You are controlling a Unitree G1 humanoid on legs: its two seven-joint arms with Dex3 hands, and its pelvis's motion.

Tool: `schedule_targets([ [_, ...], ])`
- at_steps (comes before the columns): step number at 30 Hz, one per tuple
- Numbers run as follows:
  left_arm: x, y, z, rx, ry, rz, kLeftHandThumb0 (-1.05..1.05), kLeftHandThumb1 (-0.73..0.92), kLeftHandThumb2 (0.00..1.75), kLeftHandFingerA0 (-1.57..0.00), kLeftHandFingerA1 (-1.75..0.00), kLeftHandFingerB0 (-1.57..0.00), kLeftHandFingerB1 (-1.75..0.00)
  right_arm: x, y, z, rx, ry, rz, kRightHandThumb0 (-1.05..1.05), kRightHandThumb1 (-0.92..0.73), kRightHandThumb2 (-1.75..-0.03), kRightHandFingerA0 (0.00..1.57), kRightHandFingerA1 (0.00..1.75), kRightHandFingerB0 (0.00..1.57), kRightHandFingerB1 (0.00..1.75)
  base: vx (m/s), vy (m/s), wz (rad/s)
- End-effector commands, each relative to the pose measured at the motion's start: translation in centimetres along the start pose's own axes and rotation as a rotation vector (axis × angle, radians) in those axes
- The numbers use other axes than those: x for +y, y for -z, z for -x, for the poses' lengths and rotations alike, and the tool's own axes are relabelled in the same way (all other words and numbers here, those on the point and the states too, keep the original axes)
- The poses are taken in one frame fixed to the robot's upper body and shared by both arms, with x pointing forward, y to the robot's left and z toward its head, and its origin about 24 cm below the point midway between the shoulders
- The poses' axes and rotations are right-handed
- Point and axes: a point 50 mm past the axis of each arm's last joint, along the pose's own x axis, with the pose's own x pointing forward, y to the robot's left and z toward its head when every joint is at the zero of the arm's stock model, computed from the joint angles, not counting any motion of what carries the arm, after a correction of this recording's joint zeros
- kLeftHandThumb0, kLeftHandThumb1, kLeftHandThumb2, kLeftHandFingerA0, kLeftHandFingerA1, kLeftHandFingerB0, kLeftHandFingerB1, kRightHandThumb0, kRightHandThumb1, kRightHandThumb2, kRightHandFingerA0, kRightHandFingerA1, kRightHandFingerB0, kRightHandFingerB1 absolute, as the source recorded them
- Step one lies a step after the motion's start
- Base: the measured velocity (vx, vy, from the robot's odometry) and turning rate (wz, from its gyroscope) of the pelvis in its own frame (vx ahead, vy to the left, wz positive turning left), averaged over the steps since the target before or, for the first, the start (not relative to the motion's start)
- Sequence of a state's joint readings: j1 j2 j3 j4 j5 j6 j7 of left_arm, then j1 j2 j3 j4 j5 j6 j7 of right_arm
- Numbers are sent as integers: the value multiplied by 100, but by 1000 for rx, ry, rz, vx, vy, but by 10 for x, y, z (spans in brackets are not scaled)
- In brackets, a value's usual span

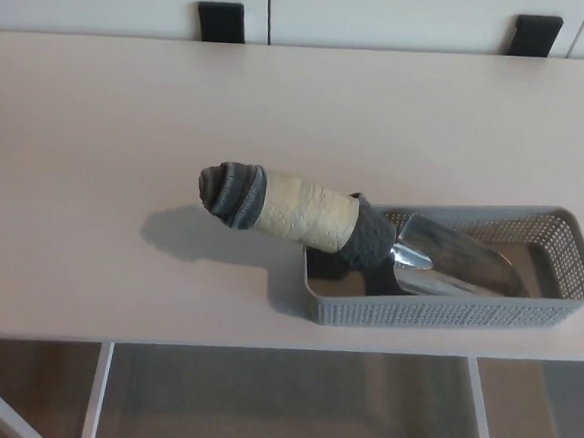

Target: The robot walks towards a desk on which a shovel is kept on the left hand side and a container is kept on the right hand side. The robot picks up the shovel using its left hand and places it in the container.

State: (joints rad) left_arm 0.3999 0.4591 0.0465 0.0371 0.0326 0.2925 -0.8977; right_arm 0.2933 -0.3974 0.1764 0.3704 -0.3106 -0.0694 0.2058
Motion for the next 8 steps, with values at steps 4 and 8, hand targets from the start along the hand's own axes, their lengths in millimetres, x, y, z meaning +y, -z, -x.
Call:
schedule_targets([
  [4,23,69,-17,98,-420,79,-37,50,109,-4,-55,0,-49,10,16,15,-9,76,-103,-54,-47,-58,74,48,58,44,0,0,0],
  [8,12,96,-15,155,-418,168,-80,76,110,-3,-36,-5,-28,16,23,21,11,100,-167,-58,-54,-56,51,48,46,43,0,0,0],
])
